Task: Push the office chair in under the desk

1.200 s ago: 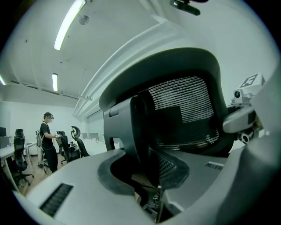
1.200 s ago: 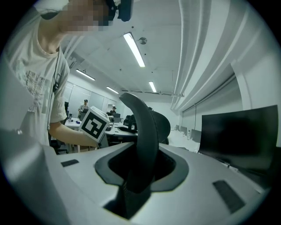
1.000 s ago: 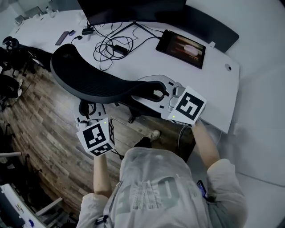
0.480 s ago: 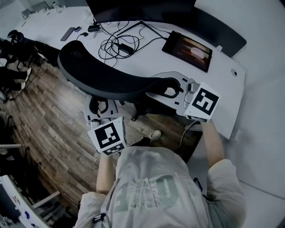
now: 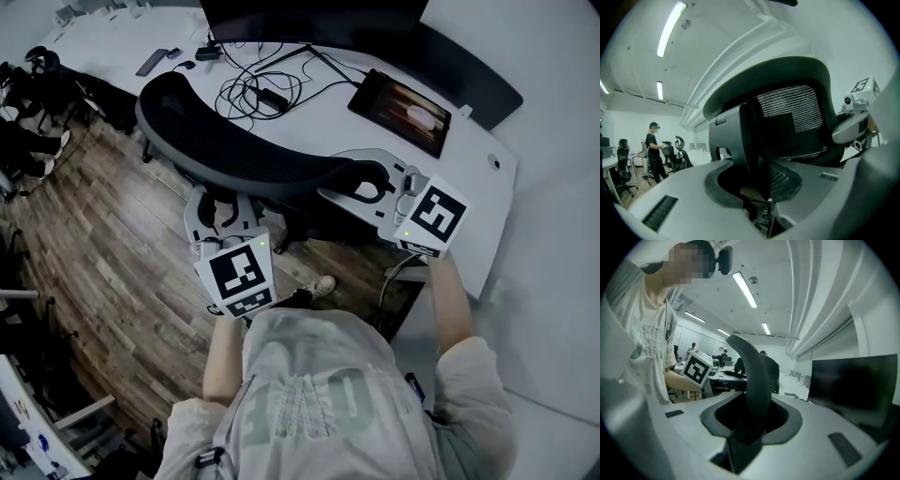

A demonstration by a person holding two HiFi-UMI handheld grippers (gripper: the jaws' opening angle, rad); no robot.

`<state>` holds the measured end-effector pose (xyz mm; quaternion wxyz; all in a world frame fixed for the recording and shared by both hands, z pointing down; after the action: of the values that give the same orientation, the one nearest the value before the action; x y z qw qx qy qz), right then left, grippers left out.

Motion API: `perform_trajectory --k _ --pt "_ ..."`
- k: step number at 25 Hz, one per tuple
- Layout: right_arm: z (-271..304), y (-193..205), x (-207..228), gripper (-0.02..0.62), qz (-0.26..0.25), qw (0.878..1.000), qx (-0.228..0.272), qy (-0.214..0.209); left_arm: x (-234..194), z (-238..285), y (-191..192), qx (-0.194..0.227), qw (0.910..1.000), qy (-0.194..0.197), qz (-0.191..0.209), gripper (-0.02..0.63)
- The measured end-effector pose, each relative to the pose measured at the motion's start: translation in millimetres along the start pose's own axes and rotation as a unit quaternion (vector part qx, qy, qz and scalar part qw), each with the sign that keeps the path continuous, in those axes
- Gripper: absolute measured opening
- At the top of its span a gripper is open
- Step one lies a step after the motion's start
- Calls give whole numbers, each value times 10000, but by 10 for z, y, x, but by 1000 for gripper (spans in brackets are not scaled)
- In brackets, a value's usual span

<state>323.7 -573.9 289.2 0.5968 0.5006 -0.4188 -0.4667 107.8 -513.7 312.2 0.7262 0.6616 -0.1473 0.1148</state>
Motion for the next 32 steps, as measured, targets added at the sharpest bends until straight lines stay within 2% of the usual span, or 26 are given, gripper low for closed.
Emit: perform_trajectory --k 11,14,16,17,18,19,23,29,32 --pt "95 -38 -155 137 -251 9976 -305 575 -97 -8 64 86 9999 135 -15 103" --pt "84 -51 -197 153 -433 9945 -362 885 -96 0 78 35 9999 123 -62 103" --pt "47 -94 -221 176 -490 9925 -207 1097 -98 -31 55 108 9995 256 -129 106" --pt "20 -126 -234 200 -432 9926 -119 1131 -100 -64 31 207 9988 403 -197 155" --pt "-9 -157 -244 227 -332 9930 -49 1129 -104 -102 8 310 9976 546 -293 242" --pt "-37 -181 -252 243 -237 9934 5 1122 -113 -138 -7 380 9965 636 -386 276" --pt "-118 -221 -348 255 -243 9906 284 1315 -149 -239 -18 356 9958 738 -421 278" --pt "-320 -352 -607 255 -310 9735 926 2067 -144 -437 -14 441 9951 779 -412 278" --pt "-480 -397 -743 253 -219 9530 1328 2714 -108 -568 -47 781 9947 575 -341 276"
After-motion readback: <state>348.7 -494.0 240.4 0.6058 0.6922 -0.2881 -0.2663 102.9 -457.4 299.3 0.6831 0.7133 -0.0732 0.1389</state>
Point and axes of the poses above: the fingertips, and each gripper's own axes: z forward along the fingers, x to its right, y out of its underside, the point moved 9 cm from there along -z, backward along the fingers, and after that the axes turned 12 degrees about z, right-handed, at the moved point
